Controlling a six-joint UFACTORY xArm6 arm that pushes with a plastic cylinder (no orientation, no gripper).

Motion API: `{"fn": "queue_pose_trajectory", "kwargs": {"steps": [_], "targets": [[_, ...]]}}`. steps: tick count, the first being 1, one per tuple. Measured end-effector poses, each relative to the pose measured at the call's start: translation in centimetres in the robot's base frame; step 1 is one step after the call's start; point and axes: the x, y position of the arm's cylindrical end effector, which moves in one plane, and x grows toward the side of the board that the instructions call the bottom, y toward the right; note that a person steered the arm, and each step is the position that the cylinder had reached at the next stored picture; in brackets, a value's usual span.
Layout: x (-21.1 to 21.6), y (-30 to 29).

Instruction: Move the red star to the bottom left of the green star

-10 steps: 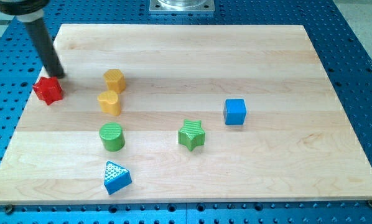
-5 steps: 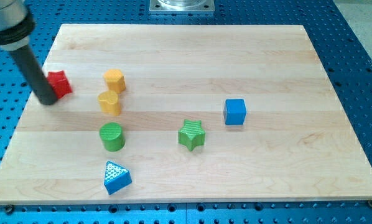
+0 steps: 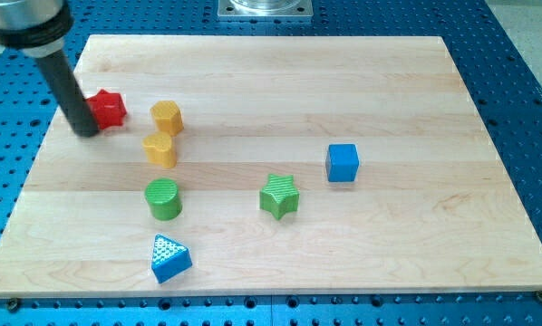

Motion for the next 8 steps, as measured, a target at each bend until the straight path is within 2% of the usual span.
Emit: {"fn": "queue_pose_trajectory", "kwargs": {"steps": [1,2,3,4,6,8], "targets": [[-2.5,6.0],[-3.2,5.4],[-3.7,2.2],[-6.5,5.3],[-7.3,14.7],[-7.8,12.5]]}}
